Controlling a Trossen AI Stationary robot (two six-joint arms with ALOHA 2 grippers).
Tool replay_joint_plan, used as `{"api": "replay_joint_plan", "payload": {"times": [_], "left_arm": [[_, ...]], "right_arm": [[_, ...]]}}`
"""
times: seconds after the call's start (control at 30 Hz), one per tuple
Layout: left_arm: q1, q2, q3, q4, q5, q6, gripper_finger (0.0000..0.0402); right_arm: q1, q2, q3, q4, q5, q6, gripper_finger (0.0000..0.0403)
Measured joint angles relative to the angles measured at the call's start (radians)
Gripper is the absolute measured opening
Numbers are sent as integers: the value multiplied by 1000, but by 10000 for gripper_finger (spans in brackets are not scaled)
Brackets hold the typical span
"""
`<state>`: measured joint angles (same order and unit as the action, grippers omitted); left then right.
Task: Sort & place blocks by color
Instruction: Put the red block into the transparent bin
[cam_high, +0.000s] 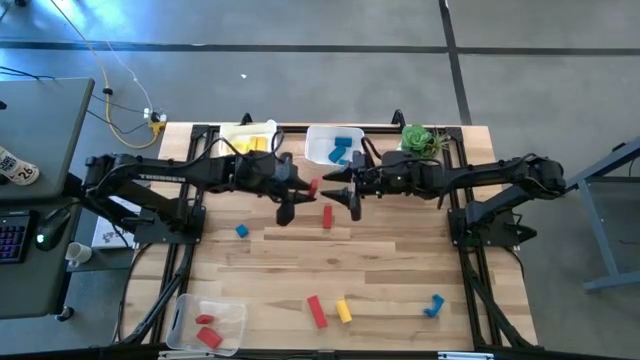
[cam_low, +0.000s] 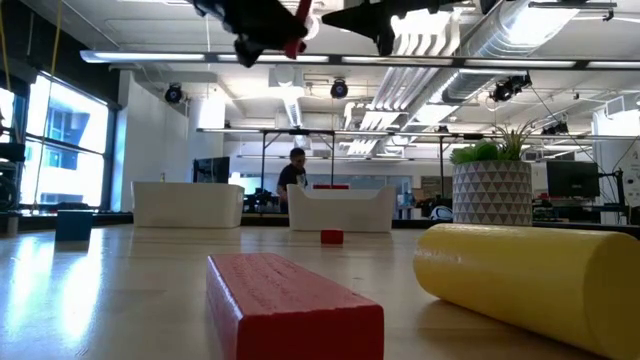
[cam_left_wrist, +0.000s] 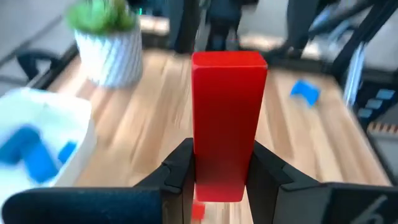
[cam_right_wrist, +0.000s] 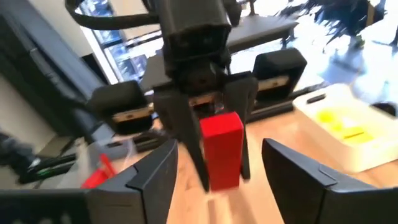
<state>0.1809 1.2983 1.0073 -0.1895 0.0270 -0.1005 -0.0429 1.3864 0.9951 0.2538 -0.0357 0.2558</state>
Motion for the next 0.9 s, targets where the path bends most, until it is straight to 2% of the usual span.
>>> {"api": "replay_joint_plan", "payload": {"times": [0.3, 0.6, 0.9], "left_arm": [[-146, -47, 0, -276, -59, -134, 78], [-329, -53, 0, -450, -68, -347, 85], [-525, -53, 0, -595, -64, -584, 85]], "right_arm": [[10, -1, 0, -158, -133, 86, 222], [94, 0, 0, -326, -137, 130, 223], [163, 0, 0, -409, -85, 177, 223]]}}
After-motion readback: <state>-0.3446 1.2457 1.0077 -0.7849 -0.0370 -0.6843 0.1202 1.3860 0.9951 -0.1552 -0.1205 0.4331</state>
